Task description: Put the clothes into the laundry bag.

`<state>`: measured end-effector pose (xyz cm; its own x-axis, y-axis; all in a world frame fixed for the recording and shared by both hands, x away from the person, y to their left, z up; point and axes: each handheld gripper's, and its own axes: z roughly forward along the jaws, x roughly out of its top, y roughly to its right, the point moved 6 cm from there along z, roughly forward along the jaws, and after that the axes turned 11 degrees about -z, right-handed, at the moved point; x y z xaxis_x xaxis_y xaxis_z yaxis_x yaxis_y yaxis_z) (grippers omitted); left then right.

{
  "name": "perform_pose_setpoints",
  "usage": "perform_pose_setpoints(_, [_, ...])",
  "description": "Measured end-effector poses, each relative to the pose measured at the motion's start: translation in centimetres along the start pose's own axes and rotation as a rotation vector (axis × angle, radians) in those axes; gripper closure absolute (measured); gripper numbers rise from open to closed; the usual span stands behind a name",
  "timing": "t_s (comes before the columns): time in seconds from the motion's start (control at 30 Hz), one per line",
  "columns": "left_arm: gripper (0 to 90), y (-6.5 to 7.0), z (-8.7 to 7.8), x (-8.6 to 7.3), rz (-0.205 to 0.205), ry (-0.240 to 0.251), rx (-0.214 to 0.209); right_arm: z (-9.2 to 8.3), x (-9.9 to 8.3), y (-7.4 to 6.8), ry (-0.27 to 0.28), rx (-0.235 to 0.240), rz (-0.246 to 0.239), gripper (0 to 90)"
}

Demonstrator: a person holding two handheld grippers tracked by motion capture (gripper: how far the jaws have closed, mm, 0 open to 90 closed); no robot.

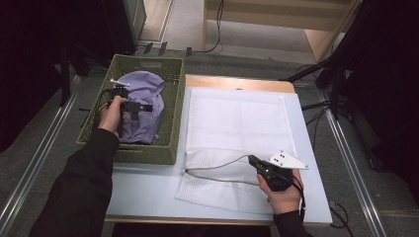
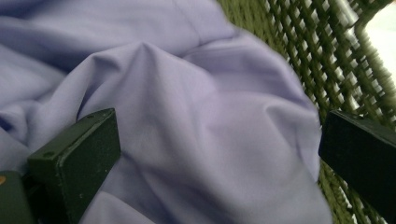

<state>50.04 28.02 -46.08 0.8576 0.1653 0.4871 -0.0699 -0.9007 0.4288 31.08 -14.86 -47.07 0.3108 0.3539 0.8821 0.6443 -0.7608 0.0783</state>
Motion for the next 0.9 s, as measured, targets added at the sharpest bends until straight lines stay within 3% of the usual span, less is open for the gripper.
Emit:
perform_pose_setpoints(0.1, [0.0, -0.1, 0.5, -0.3, -0.005, -0.035, 0.012, 0.0, 0.0, 0.0, 0.0, 0.002, 0.0, 90.0])
perform_pose_setpoints(0.27, [14.1, -0.9, 1.2, -0.7, -0.031, -0.069, 0.113, 0.0, -0.1, 0.0, 0.0, 0.002, -0.003, 90.0])
perform_pose_setpoints(0.37, [14.2, -1.3, 1.6, -0.9, -0.04, -0.066, 0.16, 0.0, -0.1, 0.0, -0.002, 0.0, -0.004, 90.0])
perform_pose_setpoints(0.47, [14.2, -1.2, 1.8, -1.1, -0.008, -0.075, 0.218, 0.0, -0.1, 0.0, -0.002, 0.002, -0.003, 90.0])
perform_pose_setpoints(0.57, [13.2, -1.1, 1.9, -1.4, 0.039, -0.083, 0.229, 0.1, -0.2, -0.1, -0.007, 0.004, -0.002, 90.0])
perform_pose_setpoints(0.63, [13.9, -1.0, 2.0, -1.7, 0.1, -0.093, 0.264, 0.1, -0.2, -0.1, -0.008, 0.004, -0.002, 90.0])
perform_pose_setpoints(0.67, [17.0, -1.0, 2.0, -1.8, 0.135, -0.102, 0.295, 0.1, -0.2, -0.1, -0.009, 0.005, -0.002, 90.0])
perform_pose_setpoints(0.73, [35.3, -1.4, 1.6, -1.5, 0.135, -0.087, 0.351, 0.1, -0.2, -0.2, -0.011, 0.005, -0.003, 90.0])
perform_pose_setpoints(0.77, [43.3, -1.5, 1.4, -1.4, 0.12, -0.082, 0.344, 0.1, -0.2, -0.2, -0.01, 0.005, -0.003, 90.0])
perform_pose_setpoints(0.87, [56.3, -1.1, 1.3, -1.4, 0.143, -0.082, 0.33, 0.1, -0.2, -0.1, -0.008, 0.006, -0.002, 90.0])
perform_pose_setpoints(0.9, [61.2, -0.8, 1.4, -1.3, 0.14, -0.075, 0.307, 0.1, -0.2, -0.1, -0.007, 0.007, -0.001, 90.0])
